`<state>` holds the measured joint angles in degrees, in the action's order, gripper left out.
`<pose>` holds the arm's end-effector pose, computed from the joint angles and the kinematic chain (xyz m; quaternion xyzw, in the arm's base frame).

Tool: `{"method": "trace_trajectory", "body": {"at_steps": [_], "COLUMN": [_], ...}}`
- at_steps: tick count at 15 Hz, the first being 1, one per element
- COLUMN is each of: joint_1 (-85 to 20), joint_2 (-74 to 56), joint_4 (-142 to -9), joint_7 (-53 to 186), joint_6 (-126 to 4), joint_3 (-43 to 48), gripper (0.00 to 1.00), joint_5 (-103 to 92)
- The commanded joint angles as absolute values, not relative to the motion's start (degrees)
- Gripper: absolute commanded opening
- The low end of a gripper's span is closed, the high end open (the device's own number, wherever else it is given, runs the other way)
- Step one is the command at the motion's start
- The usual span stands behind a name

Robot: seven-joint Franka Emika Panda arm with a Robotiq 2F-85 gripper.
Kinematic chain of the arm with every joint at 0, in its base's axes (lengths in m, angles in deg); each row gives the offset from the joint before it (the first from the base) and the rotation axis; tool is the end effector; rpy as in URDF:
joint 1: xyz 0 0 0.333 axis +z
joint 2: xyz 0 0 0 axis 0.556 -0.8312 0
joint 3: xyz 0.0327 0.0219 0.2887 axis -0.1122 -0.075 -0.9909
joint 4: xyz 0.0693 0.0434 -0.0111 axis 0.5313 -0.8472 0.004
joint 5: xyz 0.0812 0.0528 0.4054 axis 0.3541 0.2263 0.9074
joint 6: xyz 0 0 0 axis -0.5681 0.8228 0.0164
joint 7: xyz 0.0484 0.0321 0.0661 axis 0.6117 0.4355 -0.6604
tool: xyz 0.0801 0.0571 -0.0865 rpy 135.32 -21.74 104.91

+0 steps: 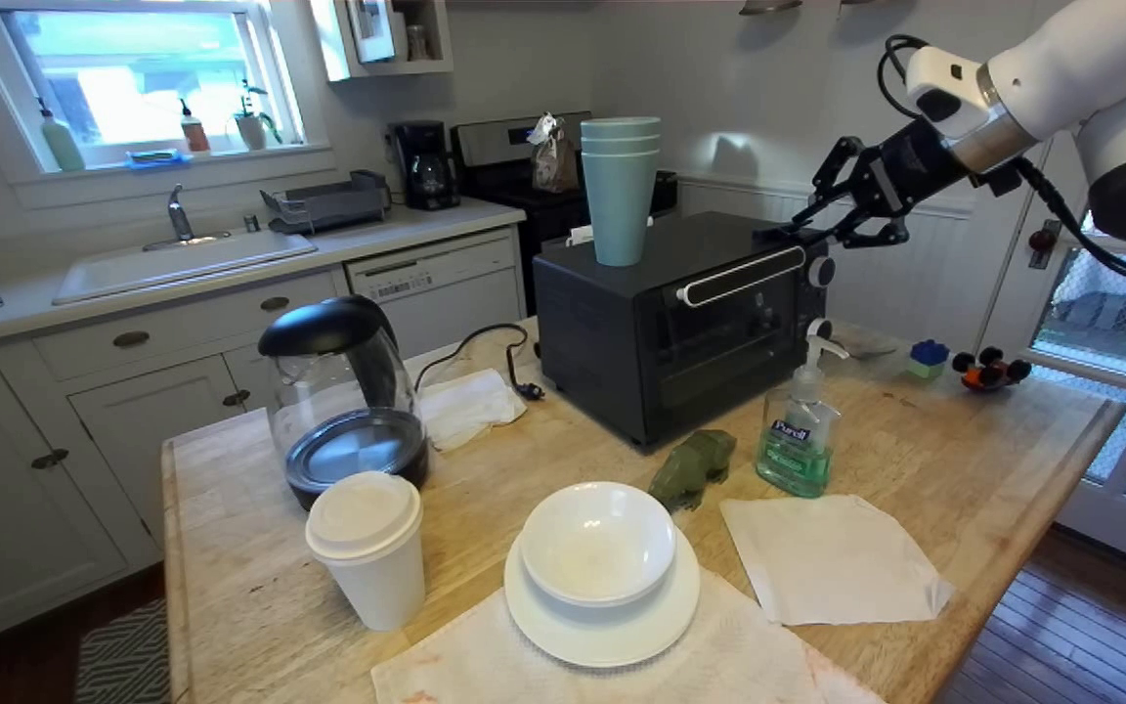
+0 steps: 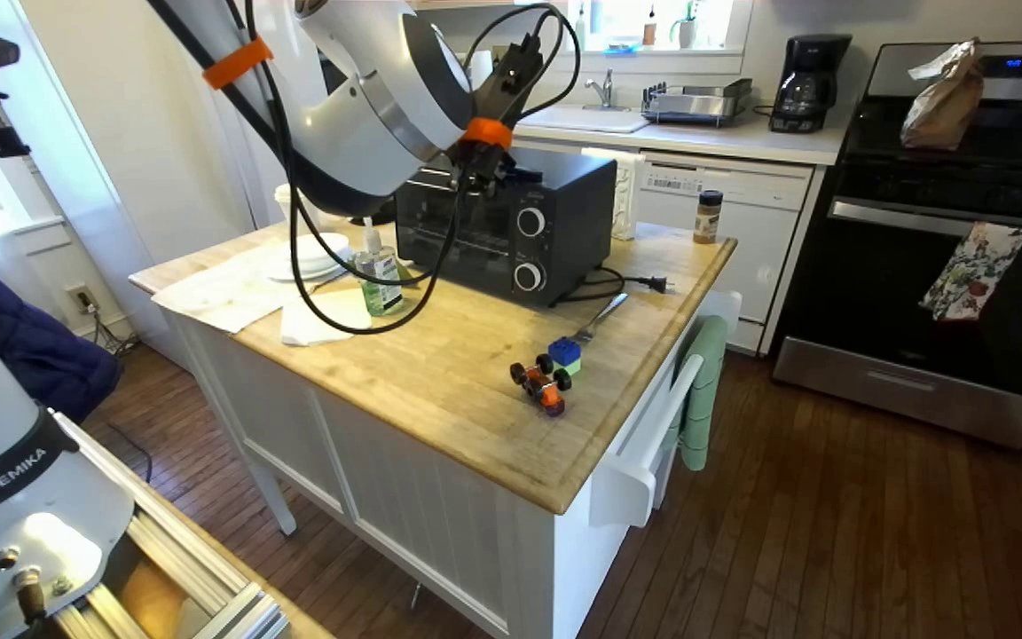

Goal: Clip the clipper onto the oven handle

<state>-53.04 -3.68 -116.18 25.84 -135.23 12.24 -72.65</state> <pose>0.5097 -0.1762 0.2818 0.6780 0.5992 0.3200 0.2808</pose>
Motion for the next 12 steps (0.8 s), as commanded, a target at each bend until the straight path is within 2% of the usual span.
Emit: {"method": "trace_trajectory", "body": {"at_steps": [1,2,3,4,6,8,12], "joint_1": [-52.7,-52.7,-52.8,-52.8,-52.9,-52.9,-53.0], "joint_2": [-4.1,-4.1,-4.1,-4.2,-4.3,-4.6,-5.1], "joint_4": [-116.9,-116.9,-116.8,-116.8,-116.8,-116.6,-116.4], "joint_7": [23.2,23.2,23.2,23.2,23.4,23.3,23.7], "joint_6": [-136.3,-136.3,-136.3,-136.3,-136.3,-136.3,-136.6], "joint_3": [12.5,12.5,12.5,12.5,12.5,12.5,12.5], "gripper": [0.37,0.38,0.48,0.63,0.69,0.84,0.79], "joint_5": [-70.5,-70.5,-70.6,-70.6,-70.8,-70.8,-71.1]}}
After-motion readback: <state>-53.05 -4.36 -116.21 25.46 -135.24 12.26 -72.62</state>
